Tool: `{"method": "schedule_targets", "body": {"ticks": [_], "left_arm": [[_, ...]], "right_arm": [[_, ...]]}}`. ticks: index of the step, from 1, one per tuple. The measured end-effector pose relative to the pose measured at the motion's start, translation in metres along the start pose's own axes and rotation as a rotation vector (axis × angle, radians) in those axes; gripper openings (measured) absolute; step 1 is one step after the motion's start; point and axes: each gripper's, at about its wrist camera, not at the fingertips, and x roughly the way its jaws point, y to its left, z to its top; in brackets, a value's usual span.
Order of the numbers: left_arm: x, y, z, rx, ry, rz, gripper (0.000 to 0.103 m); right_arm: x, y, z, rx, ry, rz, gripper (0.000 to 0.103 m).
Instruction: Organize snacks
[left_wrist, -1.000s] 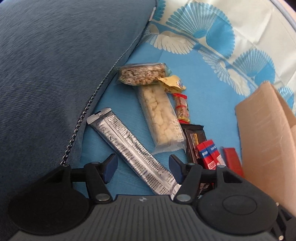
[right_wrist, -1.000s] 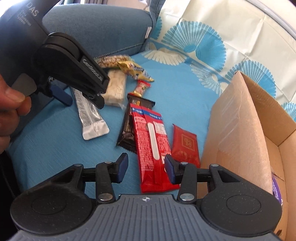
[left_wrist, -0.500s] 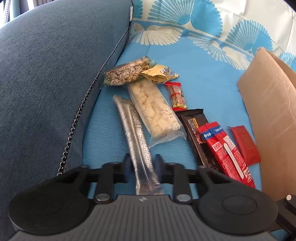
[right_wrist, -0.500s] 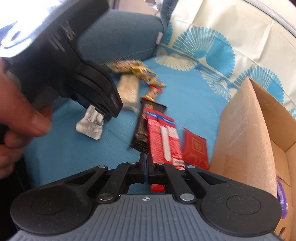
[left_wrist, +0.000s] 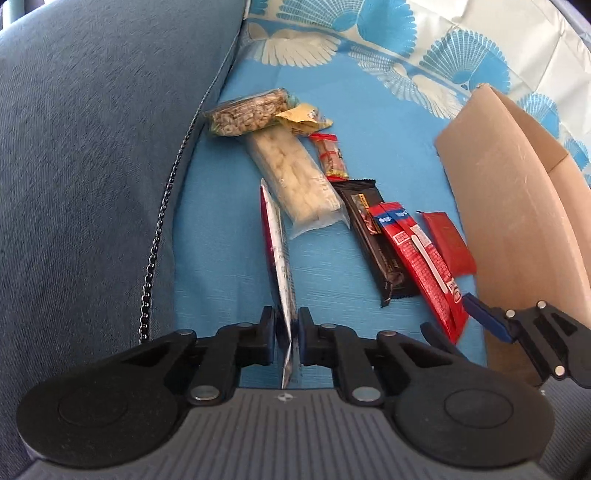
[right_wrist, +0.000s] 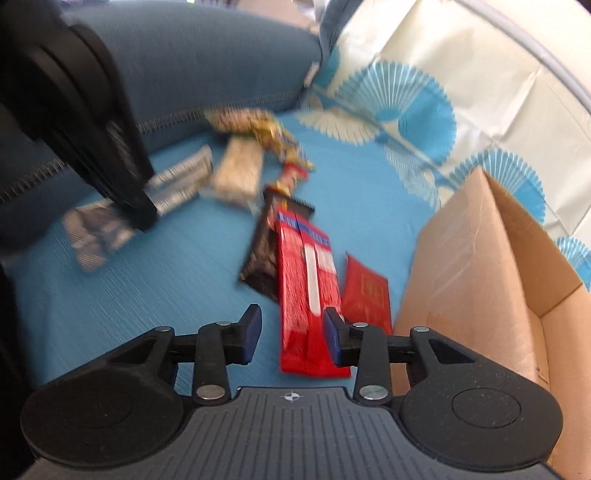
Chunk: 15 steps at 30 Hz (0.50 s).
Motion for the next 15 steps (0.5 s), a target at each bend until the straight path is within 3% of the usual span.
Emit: {"method": "schedule_targets", "body": {"ticks": [1,3,7,12,15], "left_arm": [[0.002,0.0,0.0,-0.012,0.004,0.0,0.013],[0.007,0.003,-0.001,-0.05,0.018,-0.024,0.016],[0.009,0.005,0.001,-0.077,0.016,-0.022,0.025],[0.008,0.009,0.001,-0.085,0.013,-0.041,0.029],[0.006,0.013,0.0,-0.106,0.006,-0.049,0.034]], "right_arm": [[0.003,0.0,-0.001,0.002,0.013,-0.002,0.036],[0.006,0.0,-0.002,0.005,0.022,0.014,0.011],[-0.003,0.001,-0.002,0.0,-0.015,0.053,0.007],[-0.023,0.008,-0.001,-0.021,-0.058,0.092,0.006],[-0.032,0.014,-0.002,-0.028,-0.03,0.157,0.007]]}}
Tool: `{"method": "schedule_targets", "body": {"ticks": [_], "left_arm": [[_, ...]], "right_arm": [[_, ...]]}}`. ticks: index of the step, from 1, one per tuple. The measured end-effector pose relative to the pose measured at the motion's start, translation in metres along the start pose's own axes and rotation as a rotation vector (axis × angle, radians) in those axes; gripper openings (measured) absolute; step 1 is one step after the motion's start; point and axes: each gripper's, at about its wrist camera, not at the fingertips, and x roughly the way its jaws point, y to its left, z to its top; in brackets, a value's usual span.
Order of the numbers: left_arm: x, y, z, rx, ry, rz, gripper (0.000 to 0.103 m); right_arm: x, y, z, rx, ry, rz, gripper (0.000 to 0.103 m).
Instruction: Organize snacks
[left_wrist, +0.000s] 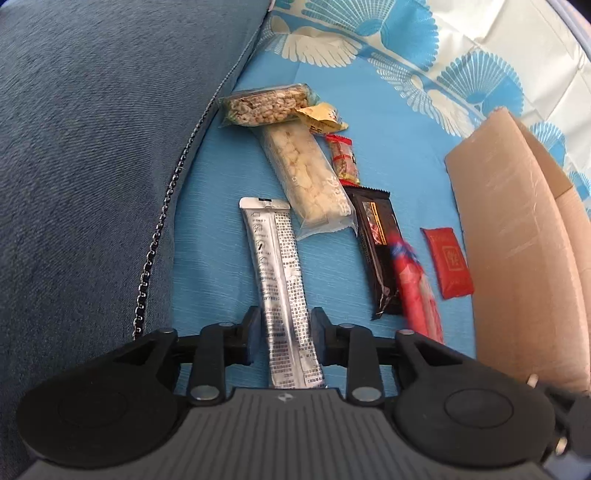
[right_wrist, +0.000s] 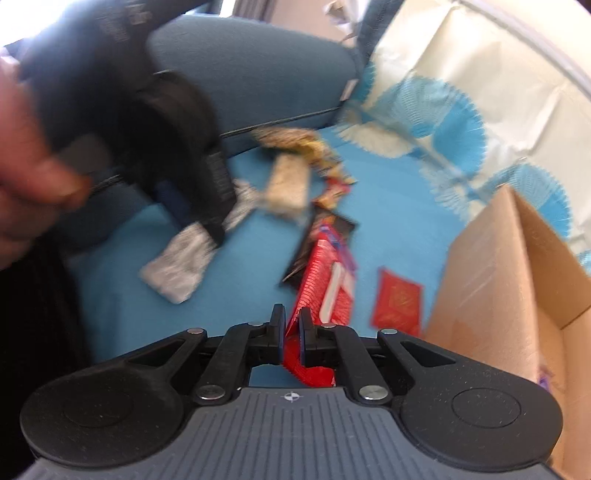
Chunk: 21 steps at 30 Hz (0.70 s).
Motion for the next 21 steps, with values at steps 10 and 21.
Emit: {"method": "schedule_targets", "body": {"ticks": [10,21], "left_arm": [[0.002,-0.01,0.001,0.052,-0.014,0.042,0.043],[0.012,-0.022,0.001,0.122,0.003,0.082,0.047]], "right_arm": [[-0.004,-0.006,0.005,0.11,-0.052,0.028,0.07],[0.038,-0.042,-0.003,0.353,0.105,0.039,0.071]]}}
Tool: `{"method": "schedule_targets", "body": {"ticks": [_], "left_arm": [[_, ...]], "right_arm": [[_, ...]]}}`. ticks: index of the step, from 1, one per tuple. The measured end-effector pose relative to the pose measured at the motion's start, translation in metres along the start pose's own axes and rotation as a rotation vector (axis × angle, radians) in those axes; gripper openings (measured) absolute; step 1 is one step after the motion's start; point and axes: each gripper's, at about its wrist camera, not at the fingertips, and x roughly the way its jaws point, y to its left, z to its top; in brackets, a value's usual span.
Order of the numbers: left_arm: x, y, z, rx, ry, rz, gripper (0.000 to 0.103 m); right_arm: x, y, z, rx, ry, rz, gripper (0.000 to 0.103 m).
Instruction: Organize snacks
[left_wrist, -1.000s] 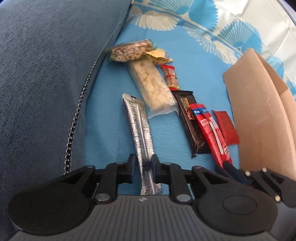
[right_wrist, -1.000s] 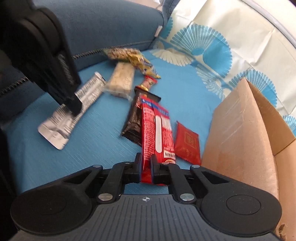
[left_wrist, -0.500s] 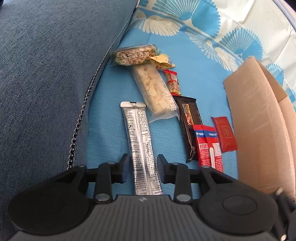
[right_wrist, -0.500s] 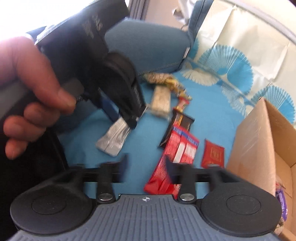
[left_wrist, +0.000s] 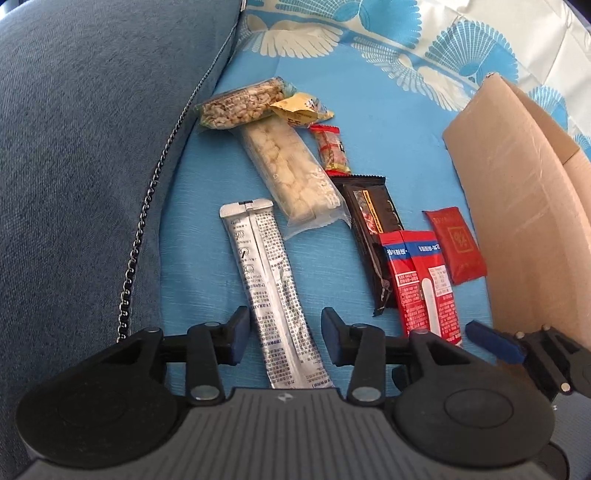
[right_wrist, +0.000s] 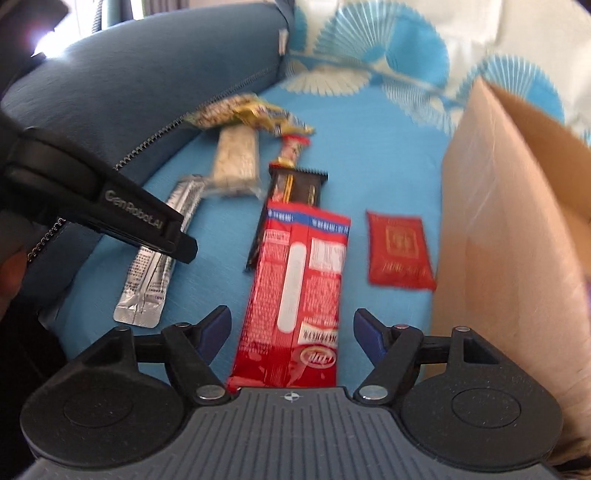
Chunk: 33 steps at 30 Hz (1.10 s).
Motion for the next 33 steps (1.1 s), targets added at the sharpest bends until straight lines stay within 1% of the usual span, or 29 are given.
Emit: {"method": "schedule_targets", "body": {"ticks": [1,2,4,7,12,14,18,21,23,25,29,30,33], "left_arm": [[0.0,-0.001,0.0,0.002,-0.002,0.01,0.047],[0.001,-0.002,0.0,0.006,-0.001,0.017,0.047],[0.003,-0.005,0.0,0.02,0.005,0.028,0.047],[0.004,-0.011,-0.001,0.052,0.01,0.05,0.047],[0.005,-0.016,-0.003,0.087,0.014,0.075,0.047],[0.005,-0.017,-0.003,0.092,0.013,0.083,0.045],[0.003,-0.017,-0.005,0.082,0.0,0.093,0.032],[-0.004,-0.01,-0.008,0.045,-0.017,0.081,0.029],[-0.009,-0.006,-0.01,0.024,-0.029,0.069,0.029],[-0.011,-0.003,-0.011,0.011,-0.028,0.054,0.029],[-0.004,-0.002,-0.008,0.007,0.026,0.046,0.031],[-0.002,-0.002,-0.008,0.009,0.035,0.048,0.034],[0.0,-0.006,-0.006,0.03,0.034,0.058,0.035]], "right_arm": [[0.001,-0.001,-0.001,0.005,0.007,0.01,0.06],[0.002,-0.001,-0.001,0.001,0.009,0.011,0.054],[0.0,0.001,-0.003,-0.023,-0.002,0.014,0.051],[-0.005,0.004,-0.005,-0.046,-0.02,0.024,0.049],[-0.018,0.008,-0.004,-0.067,-0.04,0.037,0.049],[-0.02,0.008,-0.005,-0.073,-0.036,0.041,0.049],[-0.016,0.007,-0.008,-0.079,0.001,0.034,0.049],[-0.015,0.007,-0.01,-0.069,0.023,0.037,0.049],[-0.014,0.006,-0.01,-0.056,0.034,0.053,0.053],[-0.014,0.006,-0.01,-0.051,0.024,0.048,0.058],[-0.01,0.005,-0.009,-0.044,0.022,0.048,0.059],[-0.009,0.004,-0.009,-0.043,0.026,0.049,0.059],[-0.005,0.005,-0.01,-0.05,0.035,0.043,0.059]]}}
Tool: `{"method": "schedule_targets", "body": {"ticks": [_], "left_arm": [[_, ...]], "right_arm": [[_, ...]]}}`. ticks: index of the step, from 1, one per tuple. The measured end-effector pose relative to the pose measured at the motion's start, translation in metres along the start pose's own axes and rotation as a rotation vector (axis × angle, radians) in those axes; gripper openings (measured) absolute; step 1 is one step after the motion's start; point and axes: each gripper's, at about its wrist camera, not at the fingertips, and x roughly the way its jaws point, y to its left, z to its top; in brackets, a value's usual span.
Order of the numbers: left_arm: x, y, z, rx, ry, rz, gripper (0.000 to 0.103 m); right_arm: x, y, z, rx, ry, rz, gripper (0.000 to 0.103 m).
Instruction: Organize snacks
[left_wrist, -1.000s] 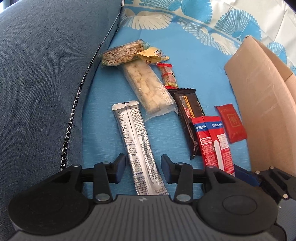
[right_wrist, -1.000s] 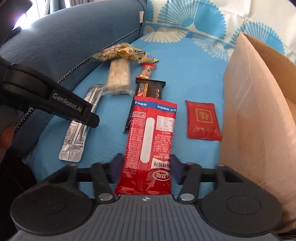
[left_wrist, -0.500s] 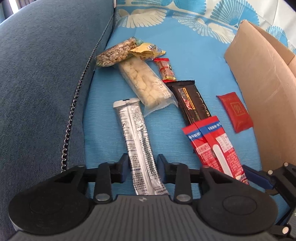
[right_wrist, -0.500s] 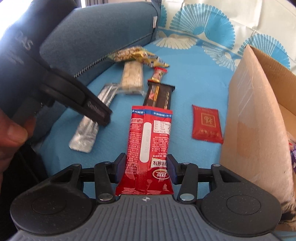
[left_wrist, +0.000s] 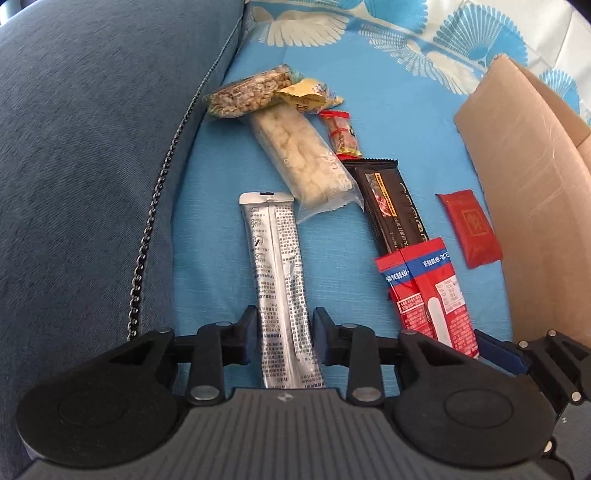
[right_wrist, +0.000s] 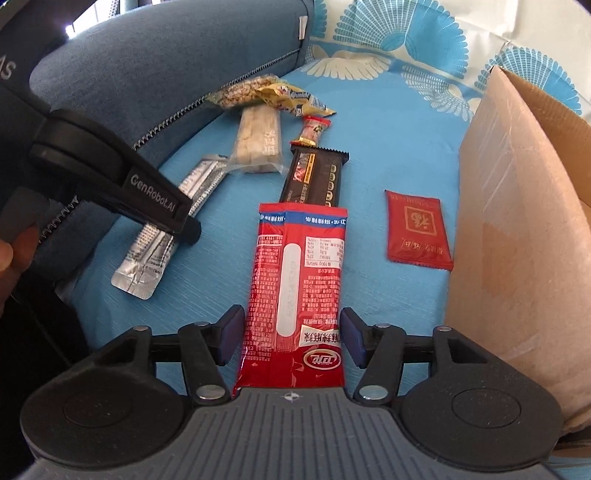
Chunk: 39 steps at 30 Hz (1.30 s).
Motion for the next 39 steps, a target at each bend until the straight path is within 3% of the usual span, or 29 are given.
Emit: {"method": "schedule_targets", "body": {"ticks": [5,8,9,10,20,25,29,33,36,38,39], "left_arm": [[0.002,-0.005,0.0,0.021,-0.009,0.018,0.035],[0.001,-0.006,-0.001,0.02,-0.017,0.021,0.029],[0.0,-0.006,-0.002,0.015,-0.022,0.021,0.024],[-0.002,-0.004,-0.002,0.009,-0.032,0.016,0.013],[-0.032,0.009,-0.011,-0.046,-0.164,-0.055,0.011],[-0.051,0.017,-0.018,-0.084,-0.306,-0.138,0.008],[-0.061,0.025,-0.021,-0.127,-0.366,-0.177,0.008],[-0.058,0.025,-0.016,-0.142,-0.33,-0.176,0.008],[-0.049,0.021,-0.009,-0.125,-0.259,-0.168,0.008],[-0.039,0.023,-0.005,-0.124,-0.191,-0.149,0.022],[-0.035,0.023,-0.003,-0.131,-0.166,-0.136,0.034]], "right_arm": [[0.001,0.0,0.0,-0.007,-0.003,0.006,0.055],[0.0,0.001,0.0,-0.025,-0.012,-0.003,0.05],[-0.001,0.002,0.0,-0.028,-0.015,-0.006,0.05],[-0.002,0.002,-0.001,-0.032,-0.019,-0.009,0.049],[-0.036,0.0,0.0,-0.034,-0.14,-0.027,0.048],[-0.057,0.002,-0.001,-0.055,-0.242,-0.034,0.048],[-0.073,0.002,-0.005,-0.073,-0.316,-0.034,0.048],[-0.08,-0.001,-0.008,-0.075,-0.338,-0.023,0.048],[-0.082,-0.003,-0.008,-0.077,-0.336,-0.018,0.048],[-0.082,-0.004,-0.009,-0.073,-0.332,-0.014,0.048],[-0.081,-0.004,-0.01,-0.072,-0.33,-0.013,0.048]]}}
